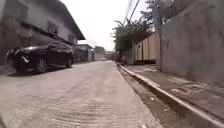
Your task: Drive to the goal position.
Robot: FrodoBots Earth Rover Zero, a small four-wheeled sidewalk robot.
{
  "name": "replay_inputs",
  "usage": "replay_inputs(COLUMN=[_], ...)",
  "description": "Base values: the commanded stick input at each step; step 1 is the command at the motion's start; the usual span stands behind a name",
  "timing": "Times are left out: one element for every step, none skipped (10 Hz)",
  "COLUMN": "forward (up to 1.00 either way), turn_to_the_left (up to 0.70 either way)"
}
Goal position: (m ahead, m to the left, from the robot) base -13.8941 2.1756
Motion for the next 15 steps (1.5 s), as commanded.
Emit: replay_inputs(forward=[0.7,0.7,0.7,0.7,0.7,0.7,0.7,0.7,0.7,0.7,0.7,0.7,0.7,0.7,0.7], turn_to_the_left=[0.0,0.0,0.0,0.0,0.0,0.0,0.0,-0.13,-0.16,-0.06,0.0,0.0,0.0,0.0,0.0])
